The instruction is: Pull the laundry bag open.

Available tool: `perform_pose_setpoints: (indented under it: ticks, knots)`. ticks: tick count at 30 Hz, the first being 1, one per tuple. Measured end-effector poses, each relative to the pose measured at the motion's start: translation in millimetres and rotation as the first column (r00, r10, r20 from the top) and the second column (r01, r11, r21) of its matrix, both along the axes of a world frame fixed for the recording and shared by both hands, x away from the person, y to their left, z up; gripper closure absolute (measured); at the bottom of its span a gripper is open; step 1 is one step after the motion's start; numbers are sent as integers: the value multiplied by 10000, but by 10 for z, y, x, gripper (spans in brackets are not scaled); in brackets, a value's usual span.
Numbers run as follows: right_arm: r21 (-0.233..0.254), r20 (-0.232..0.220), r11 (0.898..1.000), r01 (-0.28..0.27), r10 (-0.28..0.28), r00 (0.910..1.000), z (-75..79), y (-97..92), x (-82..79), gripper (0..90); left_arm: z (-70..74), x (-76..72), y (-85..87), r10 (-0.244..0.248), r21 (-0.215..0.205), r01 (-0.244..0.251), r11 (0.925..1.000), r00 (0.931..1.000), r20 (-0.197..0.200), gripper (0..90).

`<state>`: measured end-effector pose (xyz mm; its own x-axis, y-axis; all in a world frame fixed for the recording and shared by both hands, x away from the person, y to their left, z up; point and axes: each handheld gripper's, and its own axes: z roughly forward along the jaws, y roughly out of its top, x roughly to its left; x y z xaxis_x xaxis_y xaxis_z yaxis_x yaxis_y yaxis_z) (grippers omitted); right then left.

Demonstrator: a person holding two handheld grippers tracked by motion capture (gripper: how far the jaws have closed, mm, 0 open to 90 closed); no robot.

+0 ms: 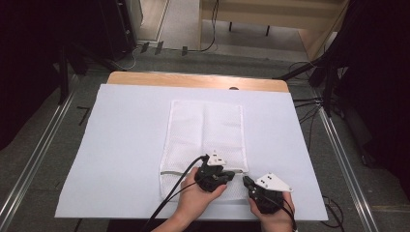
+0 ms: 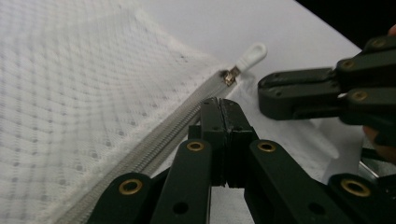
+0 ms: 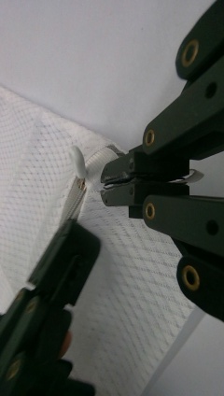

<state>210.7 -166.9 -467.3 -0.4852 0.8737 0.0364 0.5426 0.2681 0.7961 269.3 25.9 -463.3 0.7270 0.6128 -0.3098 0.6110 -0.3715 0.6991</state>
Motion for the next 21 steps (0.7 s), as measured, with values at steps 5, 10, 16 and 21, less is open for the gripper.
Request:
perform_pose_setpoints:
  ticks: [5, 10, 16, 21]
  knots:
    - [101, 191, 9999, -126, 124, 9997, 28, 34, -4, 895, -43, 28, -2, 66, -73, -69, 9999, 9993, -378, 858]
    - [1, 219, 9998, -214, 214, 9995, 41, 71, -15, 895, 54, 48, 68, 506, -662, -519, 9965, 9985, -212, 770]
    - [-92, 274, 9996, -260, 262, 9993, 38, 89, -14, 896, 71, 95, 76, 501, -1155, -580, 9916, 9963, -703, 654]
    - [-163, 260, 9994, -315, 319, 9992, 36, 95, -14, 896, 104, 115, 31, 745, -1175, -829, 9896, 9945, -739, 615]
